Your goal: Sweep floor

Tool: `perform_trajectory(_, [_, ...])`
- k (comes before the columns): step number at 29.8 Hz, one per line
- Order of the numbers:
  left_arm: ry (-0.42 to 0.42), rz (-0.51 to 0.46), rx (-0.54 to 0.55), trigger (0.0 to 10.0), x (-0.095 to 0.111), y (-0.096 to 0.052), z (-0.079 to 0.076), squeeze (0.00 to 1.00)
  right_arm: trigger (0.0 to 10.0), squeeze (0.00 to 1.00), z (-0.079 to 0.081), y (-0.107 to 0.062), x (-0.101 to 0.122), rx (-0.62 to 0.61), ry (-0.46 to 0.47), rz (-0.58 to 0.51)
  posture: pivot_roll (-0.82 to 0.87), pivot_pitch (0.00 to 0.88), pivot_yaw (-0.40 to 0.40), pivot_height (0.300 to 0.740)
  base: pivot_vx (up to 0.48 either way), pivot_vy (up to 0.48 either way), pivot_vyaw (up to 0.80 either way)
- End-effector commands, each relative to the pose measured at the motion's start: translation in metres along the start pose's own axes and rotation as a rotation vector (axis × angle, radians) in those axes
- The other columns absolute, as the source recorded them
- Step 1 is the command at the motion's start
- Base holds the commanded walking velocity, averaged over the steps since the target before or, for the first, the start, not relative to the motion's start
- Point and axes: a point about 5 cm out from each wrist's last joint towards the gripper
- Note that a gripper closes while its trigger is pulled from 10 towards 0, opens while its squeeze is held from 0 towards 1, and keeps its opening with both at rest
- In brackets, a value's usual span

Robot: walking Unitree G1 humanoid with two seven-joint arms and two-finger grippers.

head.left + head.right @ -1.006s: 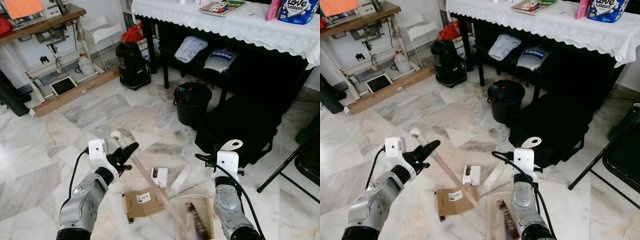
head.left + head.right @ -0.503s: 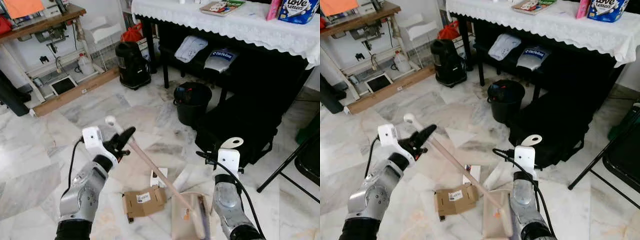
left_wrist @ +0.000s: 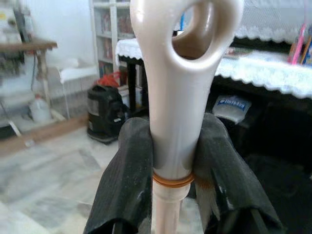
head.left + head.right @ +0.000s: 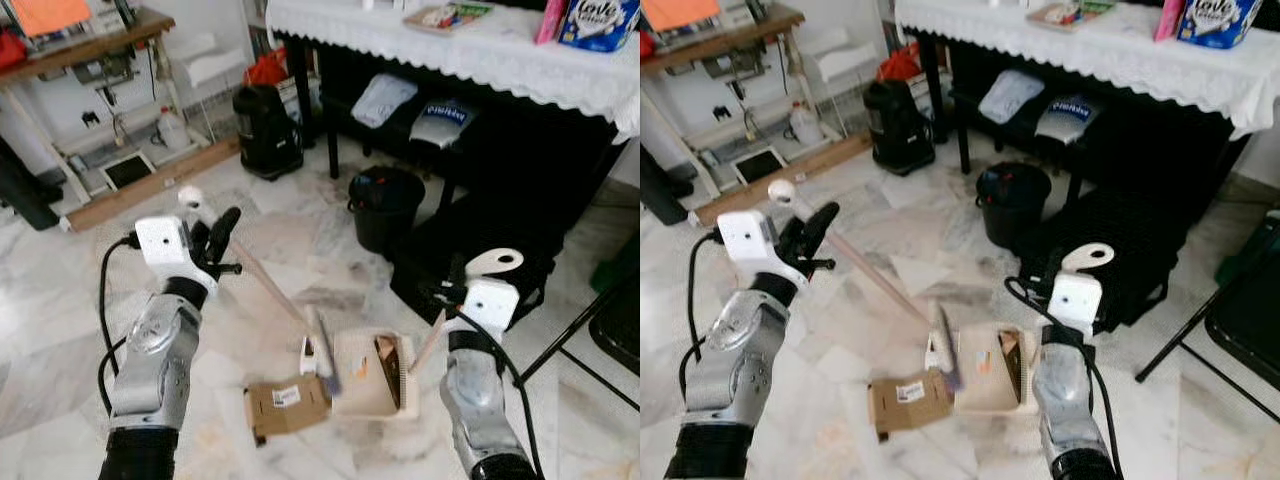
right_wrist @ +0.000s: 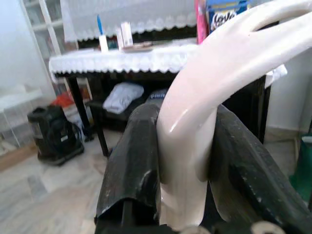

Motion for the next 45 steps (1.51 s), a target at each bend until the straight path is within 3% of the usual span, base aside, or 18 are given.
perform_trajectory(1, [0.065,0.005,-0.009,10.0,-0.004,-0.004,0.0,0.0,10.0,0.0,0.006,0.004,0.013,0.004,0.052,-0.045,0.07,0.0,0.096,0.74,0.0,0.0,0.0])
perform_trajectory(8, [0.059,0.038,0.009,10.0,-0.022,-0.007,-0.002,0.0,10.0,0.0,0.014,0.012,0.029,0.009,0.083,-0.085,0.05,0.0,0.078,0.74,0.0,0.0,0.0])
perform_trajectory(18, [0.084,0.049,0.031,10.0,-0.037,-0.013,-0.004,0.0,10.0,0.0,0.005,0.015,0.035,-0.003,0.068,-0.075,0.03,0.0,0.051,0.74,0.0,0.0,0.51])
perform_trajectory(45, [0.157,0.036,0.065,10.0,-0.044,-0.017,-0.005,0.0,10.0,0.0,-0.002,0.014,0.033,-0.006,0.048,-0.053,0.04,0.0,0.043,0.74,0.0,0.0,0.79])
Point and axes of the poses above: a point about 5 cm out from each wrist's last joint towards the gripper, its own y axis pointing out of the wrist towards the gripper, its own x axis along the axis of the wrist's last joint, z = x × y, and after that the axes turned 2 degrees about -y, right-handed
